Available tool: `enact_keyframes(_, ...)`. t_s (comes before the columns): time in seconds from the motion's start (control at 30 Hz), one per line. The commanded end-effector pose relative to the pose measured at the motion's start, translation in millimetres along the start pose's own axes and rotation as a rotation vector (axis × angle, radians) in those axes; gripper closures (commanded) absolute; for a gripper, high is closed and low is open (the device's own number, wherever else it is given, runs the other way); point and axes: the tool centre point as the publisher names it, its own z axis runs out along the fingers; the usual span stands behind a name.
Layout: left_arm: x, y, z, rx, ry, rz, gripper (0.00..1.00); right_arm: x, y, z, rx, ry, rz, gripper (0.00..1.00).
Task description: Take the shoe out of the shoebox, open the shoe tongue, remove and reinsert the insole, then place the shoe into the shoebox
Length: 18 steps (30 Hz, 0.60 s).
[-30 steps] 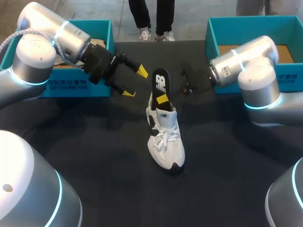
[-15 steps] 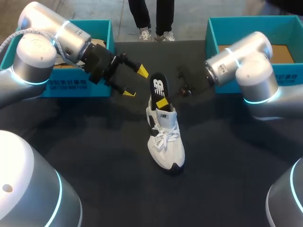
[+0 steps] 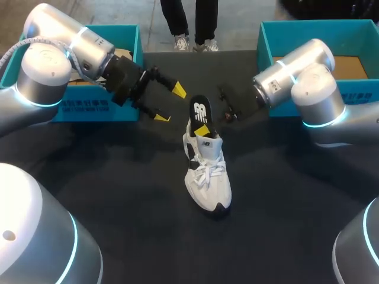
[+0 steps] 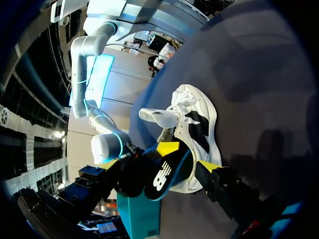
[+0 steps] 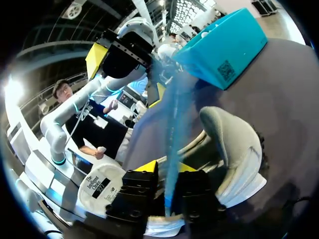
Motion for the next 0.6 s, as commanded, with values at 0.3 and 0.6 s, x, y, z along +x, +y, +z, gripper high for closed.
enact_keyframes(0.3, 0.7, 3, 1, 0.002, -0.006, 0.003, 0.0, 10.0, 13.1, -15, -0.029, -0.058, -0.027, 0.73)
enact_keyframes(0.6, 2.2, 2, -1, -0.004, -0.004, 0.0, 0.0, 3.1, 11.1, -21, -0.063, -0.072, -0.015, 0.75)
